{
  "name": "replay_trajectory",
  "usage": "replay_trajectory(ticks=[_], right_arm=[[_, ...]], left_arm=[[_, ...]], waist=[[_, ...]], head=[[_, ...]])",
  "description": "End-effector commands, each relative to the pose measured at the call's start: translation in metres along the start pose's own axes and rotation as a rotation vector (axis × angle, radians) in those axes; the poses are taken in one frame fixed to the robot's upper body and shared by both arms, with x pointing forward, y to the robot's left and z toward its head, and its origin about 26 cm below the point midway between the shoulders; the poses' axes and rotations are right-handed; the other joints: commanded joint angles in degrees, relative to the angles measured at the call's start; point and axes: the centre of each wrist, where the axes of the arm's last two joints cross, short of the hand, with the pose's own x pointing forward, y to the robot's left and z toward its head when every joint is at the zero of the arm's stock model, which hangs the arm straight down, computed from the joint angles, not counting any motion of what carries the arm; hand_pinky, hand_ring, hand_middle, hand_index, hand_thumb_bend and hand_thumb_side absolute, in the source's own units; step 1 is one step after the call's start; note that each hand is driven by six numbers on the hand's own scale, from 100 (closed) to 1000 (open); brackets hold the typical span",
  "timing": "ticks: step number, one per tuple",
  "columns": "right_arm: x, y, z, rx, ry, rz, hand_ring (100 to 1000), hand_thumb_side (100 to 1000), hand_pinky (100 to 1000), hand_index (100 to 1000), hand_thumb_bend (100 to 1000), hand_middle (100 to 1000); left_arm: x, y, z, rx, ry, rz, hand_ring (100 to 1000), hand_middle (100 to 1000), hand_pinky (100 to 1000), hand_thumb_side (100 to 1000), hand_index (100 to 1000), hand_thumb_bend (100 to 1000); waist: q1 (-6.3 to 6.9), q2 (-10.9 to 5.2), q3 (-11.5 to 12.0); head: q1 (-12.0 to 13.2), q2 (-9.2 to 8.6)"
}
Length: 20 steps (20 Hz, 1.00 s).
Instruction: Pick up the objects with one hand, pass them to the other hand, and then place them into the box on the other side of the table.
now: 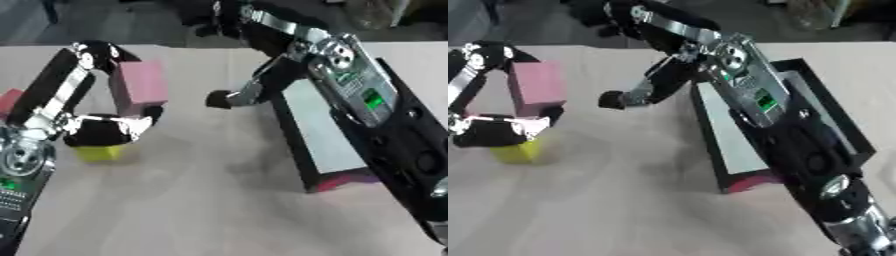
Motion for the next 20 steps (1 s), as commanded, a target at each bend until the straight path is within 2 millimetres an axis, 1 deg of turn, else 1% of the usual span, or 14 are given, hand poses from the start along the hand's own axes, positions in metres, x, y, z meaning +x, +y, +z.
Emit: replay_trajectory(ticks=[1, 2, 5, 6, 8, 9, 10, 13, 15, 20], right_arm=[[0.009, -0.006, -0.008, -0.011, -0.027, 0.037, 953, 100, 925, 883, 454, 917], [0.011, -0.006, -0.009, -0.01, -0.038, 0.052, 944, 100, 922, 879, 446, 909], [0.018, -0.007, -0.012, -0.006, -0.077, 0.116, 894, 100, 893, 847, 418, 857], [0.022, -0.007, -0.014, -0.002, -0.092, 0.143, 818, 100, 856, 833, 405, 828], [0.026, -0.009, -0.015, 0.008, -0.117, 0.196, 734, 100, 824, 819, 396, 807], [0.028, -0.009, -0.016, 0.013, -0.124, 0.22, 720, 100, 819, 815, 401, 805], [0.028, -0.009, -0.017, 0.022, -0.129, 0.241, 728, 100, 822, 815, 407, 814], [0.029, -0.006, -0.021, 0.056, -0.132, 0.299, 702, 100, 808, 809, 408, 807], [0.028, -0.004, -0.023, 0.076, -0.129, 0.331, 700, 100, 805, 808, 403, 812], [0.026, 0.001, -0.025, 0.098, -0.121, 0.396, 715, 100, 801, 801, 398, 802]], left_arm=[[0.006, -0.001, -0.004, 0.005, -0.004, 0.03, 477, 398, 741, 100, 531, 162], [0.006, -0.003, -0.005, -0.001, 0.002, 0.032, 475, 395, 738, 100, 531, 148], [0.008, -0.007, -0.009, -0.015, 0.03, 0.023, 473, 394, 727, 100, 530, 168], [0.009, -0.009, -0.01, -0.02, 0.037, 0.019, 473, 395, 724, 100, 531, 175], [0.011, -0.012, -0.013, -0.029, 0.049, 0.006, 474, 397, 724, 100, 532, 177], [0.013, -0.014, -0.015, -0.033, 0.052, 0.001, 474, 397, 724, 100, 533, 176], [0.014, -0.015, -0.016, -0.037, 0.055, -0.002, 474, 397, 723, 100, 533, 177], [0.017, -0.019, -0.02, -0.041, 0.063, -0.015, 476, 400, 720, 100, 533, 187], [0.019, -0.022, -0.022, -0.045, 0.067, -0.028, 476, 400, 719, 100, 533, 190], [0.023, -0.027, -0.026, -0.047, 0.085, -0.042, 472, 397, 715, 100, 532, 194]], waist=[[-0.28, -1.76, 0.1], [-0.26, -1.79, 0.1], [-0.2, -1.86, 0.1], [-0.18, -1.88, 0.1], [-0.14, -1.92, 0.1], [-0.13, -1.93, 0.1], [-0.13, -1.94, 0.1], [-0.08, -1.94, 0.2], [-0.01, -1.91, 0.2], [0.13, -1.85, 0.2]], head=[[-0.4, 0.0], [-0.5, 0.04], [-0.6, 0.12], [-0.6, 0.16], [-0.7, 0.3], [-0.7, 0.34], [-0.8, 0.37], [-0.9, 0.43], [-1.0, 0.33], [-1.0, 0.16]])
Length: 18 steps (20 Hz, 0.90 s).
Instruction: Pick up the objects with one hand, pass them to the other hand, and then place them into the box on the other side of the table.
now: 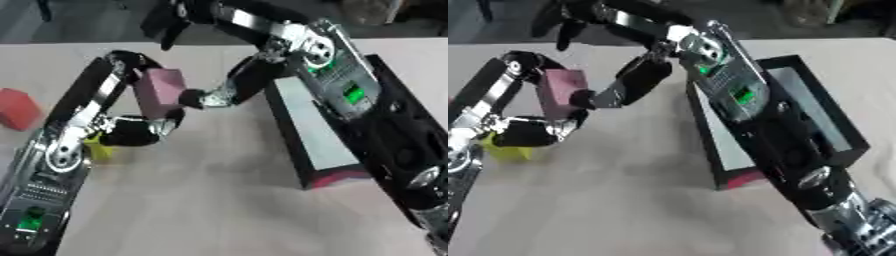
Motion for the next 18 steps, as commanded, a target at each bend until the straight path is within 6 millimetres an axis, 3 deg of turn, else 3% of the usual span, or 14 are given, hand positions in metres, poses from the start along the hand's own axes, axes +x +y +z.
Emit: replay_trajectory(ticks=[1, 11, 18], right_arm=[[0.0055, -0.0066, -0.0044, 0.007, -0.017, 0.068, 721, 100, 802, 802, 404, 804], [0.0052, -0.0035, -0.0022, -0.015, -0.002, 0.184, 715, 100, 784, 745, 427, 713], [0.0084, -0.005, -0.0001, -0.082, 0.01, 0.197, 629, 100, 760, 748, 437, 702]], left_arm=[[0.0079, 0.0051, -0.0037, 0.021, -0.009, -0.019, 470, 396, 714, 100, 531, 197], [0.0112, 0.0036, -0.0033, 0.048, 0.031, -0.005, 463, 389, 706, 100, 530, 203], [0.0087, 0.0017, -0.0015, 0.05, 0.065, 0.007, 462, 387, 703, 100, 530, 205]], waist=[[0.15, -1.84, 0.1], [0.27, -1.75, 0.0], [0.32, -1.62, -0.1]], head=[[-0.2, -0.34], [-0.2, -0.41], [-0.4, -0.52]])
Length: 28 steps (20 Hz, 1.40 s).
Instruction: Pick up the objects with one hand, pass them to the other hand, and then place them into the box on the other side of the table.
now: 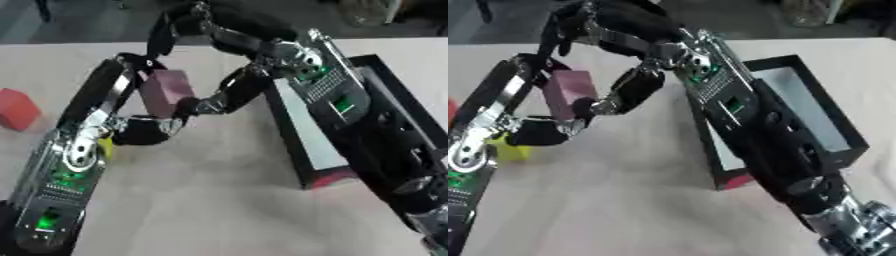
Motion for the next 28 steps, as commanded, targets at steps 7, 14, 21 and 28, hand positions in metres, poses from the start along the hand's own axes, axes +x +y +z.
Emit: replay_trajectory(ticks=[7, 14, 21, 28], right_arm=[[0.004, -0.009, -0.001, -0.014, 0.009, 0.034, 607, 100, 751, 768, 445, 729], [0.0, -0.006, -0.001, 0.006, 0.031, 0.042, 596, 102, 744, 768, 450, 736], [-0.004, -0.002, 0.001, 0.016, 0.054, 0.064, 603, 100, 741, 754, 452, 717], [-0.009, 0.002, 0.002, 0.018, 0.083, 0.086, 635, 100, 747, 751, 451, 703]], left_arm=[[0.007, 0.006, 0.0, 0.021, -0.008, 0.027, 461, 385, 705, 100, 529, 199], [0.011, 0.007, 0.001, 0.041, -0.013, 0.044, 456, 381, 702, 100, 531, 199], [0.012, 0.007, 0.002, 0.059, -0.009, 0.054, 451, 377, 699, 100, 533, 200], [0.012, 0.006, 0.002, 0.071, -0.008, 0.07, 449, 377, 696, 100, 534, 204]], waist=[[0.35, -1.53, 0.1], [0.32, -1.32, 0.3], [0.29, -1.3, 0.4], [0.38, -1.22, 0.3]], head=[[-0.7, -0.78], [-0.9, -0.65], [-1.0, -0.56], [-1.1, -0.46]])
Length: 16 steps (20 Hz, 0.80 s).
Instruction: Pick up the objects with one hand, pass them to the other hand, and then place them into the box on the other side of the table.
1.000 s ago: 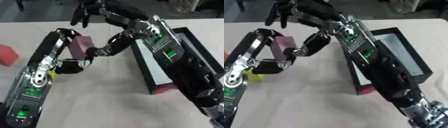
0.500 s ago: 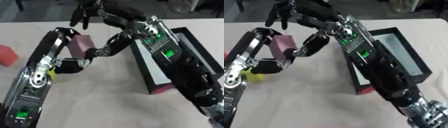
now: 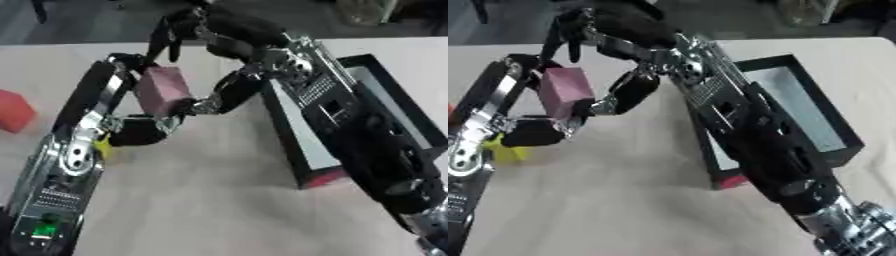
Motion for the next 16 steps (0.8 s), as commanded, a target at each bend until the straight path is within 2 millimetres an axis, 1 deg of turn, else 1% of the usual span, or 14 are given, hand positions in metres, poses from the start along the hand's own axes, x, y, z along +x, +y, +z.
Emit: replay_trajectory(ticks=[1, 4, 7, 16], right_arm=[[-0.0012, -0.0074, -0.001, -0.015, 0.005, 0.03, 645, 100, 750, 752, 452, 703], [-0.0024, -0.0061, -0.0012, -0.015, 0.009, 0.029, 653, 100, 753, 753, 452, 703], [-0.0041, -0.0049, -0.0011, -0.015, 0.017, 0.025, 684, 100, 761, 755, 456, 709], [-0.0089, -0.002, -0.0002, -0.021, 0.049, 0.001, 697, 100, 760, 766, 455, 724]], left_arm=[[0.005, 0.0068, 0.0003, 0.028, -0.022, 0.011, 449, 377, 697, 100, 534, 204], [0.0053, 0.0065, 0.0002, 0.028, -0.024, 0.017, 448, 376, 697, 100, 535, 201], [0.0056, 0.0061, 0.0003, 0.026, -0.028, 0.025, 447, 377, 698, 100, 538, 203], [0.0059, 0.0048, 0.0001, 0.015, -0.043, 0.045, 452, 385, 700, 100, 550, 211]], waist=[[0.38, -1.22, 0.0], [0.39, -1.23, -0.1], [0.38, -1.24, -0.1], [0.48, -1.12, -0.3]], head=[[-0.3, -0.42], [-0.3, -0.4], [-0.3, -0.4], [-0.5, -0.58]])
